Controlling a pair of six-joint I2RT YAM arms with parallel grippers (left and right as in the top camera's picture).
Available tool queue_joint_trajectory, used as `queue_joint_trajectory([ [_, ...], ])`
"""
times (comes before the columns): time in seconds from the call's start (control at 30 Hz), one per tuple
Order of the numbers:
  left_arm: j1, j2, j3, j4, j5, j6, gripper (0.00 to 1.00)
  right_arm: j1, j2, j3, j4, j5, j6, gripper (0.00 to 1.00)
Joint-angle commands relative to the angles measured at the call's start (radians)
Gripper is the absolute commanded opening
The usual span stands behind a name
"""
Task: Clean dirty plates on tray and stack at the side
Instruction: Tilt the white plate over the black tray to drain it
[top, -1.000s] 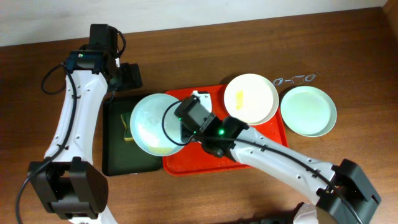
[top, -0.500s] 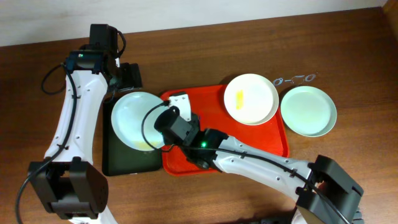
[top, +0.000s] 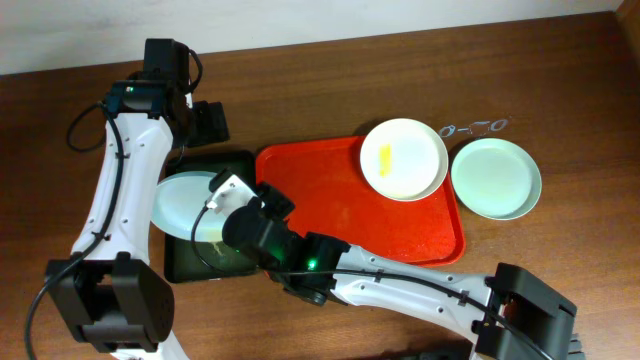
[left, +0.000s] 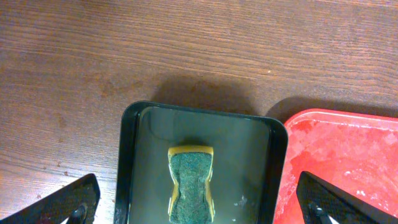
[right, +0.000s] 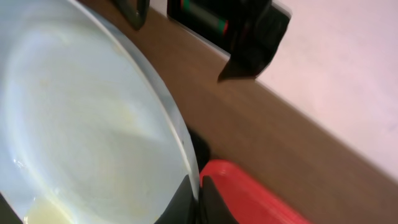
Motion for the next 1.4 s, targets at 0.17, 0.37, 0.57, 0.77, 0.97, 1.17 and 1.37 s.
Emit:
queue_joint_trajectory([
  [0.17,0.006,-0.014,0.004,0.001,0.000,-0.010,0.99,0.004,0.002,0.021,0.169,0.080,-0.253,0.04],
  [0.37,0.006,-0.014,0.004,0.001,0.000,-0.010,0.99,0.004,0.002,0.021,0.205,0.080,-0.253,0.04],
  [0.57,0.006,-0.014,0.004,0.001,0.000,-0.010,0.99,0.004,0.002,0.021,0.204,0.080,-0.253,0.04],
  [0.77,0.006,-0.014,0.004,0.001,0.000,-0.010,0.99,0.004,0.002,0.021,0.204,0.137,-0.253,0.04],
  [0.97,0.006,-0.014,0.004,0.001,0.000,-0.010,0.99,0.002,0.002,0.021,0.204,0.147,-0.252,0.04],
  [1.17,0.006,-0.014,0.004,0.001,0.000,-0.010,0.99,0.002,0.002,0.021,0.203,0.201,-0.252,0.04],
  [1.37,0.006,-0.014,0.004,0.001,0.000,-0.010,0.99,0.002,0.002,0.021,0.169,0.230,-0.240,0.04],
])
